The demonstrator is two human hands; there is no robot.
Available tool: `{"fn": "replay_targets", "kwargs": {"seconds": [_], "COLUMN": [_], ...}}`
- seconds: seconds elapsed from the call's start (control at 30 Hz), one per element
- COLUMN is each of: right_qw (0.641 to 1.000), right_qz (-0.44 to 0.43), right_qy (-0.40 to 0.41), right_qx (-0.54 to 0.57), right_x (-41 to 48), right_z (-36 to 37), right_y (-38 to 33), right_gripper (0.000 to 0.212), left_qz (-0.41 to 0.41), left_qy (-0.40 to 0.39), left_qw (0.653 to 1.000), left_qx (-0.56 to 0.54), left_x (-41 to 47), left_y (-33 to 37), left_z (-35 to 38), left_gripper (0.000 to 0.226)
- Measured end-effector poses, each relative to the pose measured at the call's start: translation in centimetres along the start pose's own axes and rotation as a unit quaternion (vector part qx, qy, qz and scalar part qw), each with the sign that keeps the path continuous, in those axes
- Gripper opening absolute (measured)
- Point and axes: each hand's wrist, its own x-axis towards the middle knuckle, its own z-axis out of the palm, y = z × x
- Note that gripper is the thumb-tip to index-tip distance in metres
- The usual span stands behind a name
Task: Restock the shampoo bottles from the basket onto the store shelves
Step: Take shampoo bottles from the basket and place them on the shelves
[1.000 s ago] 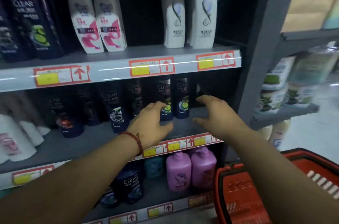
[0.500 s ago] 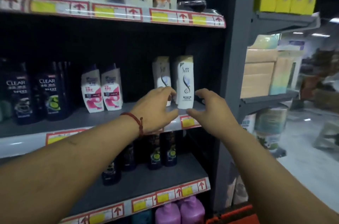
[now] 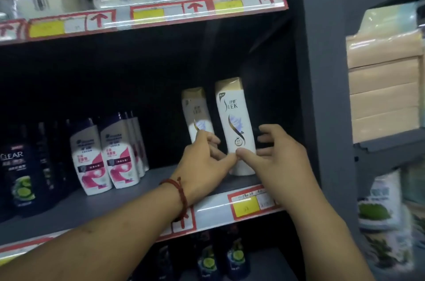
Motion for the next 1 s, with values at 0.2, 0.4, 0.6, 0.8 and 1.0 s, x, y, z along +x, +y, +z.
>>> {"fn": "replay_targets", "kwargs": {"seconds": [0.2, 0.4, 0.6, 0.8, 1.0], "right_qw": [1.000, 0.998, 0.996, 0.981, 0.966], "right_qz": [-0.017, -0.008, -0.021, -0.019, -0.015], "right_qy": [0.020, 0.038, 0.029, -0.044, -0.069], "right_qx": [-0.015, -0.044, -0.082, -0.186, -0.247], "right_x": [-0.4, -0.5, -1.1, -1.0, -0.9], "right_z": [1.0, 1.7, 1.5, 1.1, 1.4], "right_y": [0.7, 0.4, -0.4, -1.5, -1.7], "right_gripper": [0.029, 0.024, 0.029, 0.039, 0.060], "left_qz": [0.019, 0.009, 0.007, -0.002, 0.036], "left_qy": [-0.031, -0.027, -0.017, -0.101, -0.129], "left_qw": [0.999, 1.000, 1.000, 0.995, 0.991], "left_qx": [0.003, -0.006, 0.003, -0.019, -0.028], "left_x": [0.0, -0.1, -0.3, 0.4, 0.4], "left_y": [-0.5, -0.3, 0.0, -0.9, -0.8], "left_z": [0.3, 0.1, 0.2, 0.3, 0.6], "left_gripper": [0.021, 0.021, 0.036, 0.067, 0.038]}}
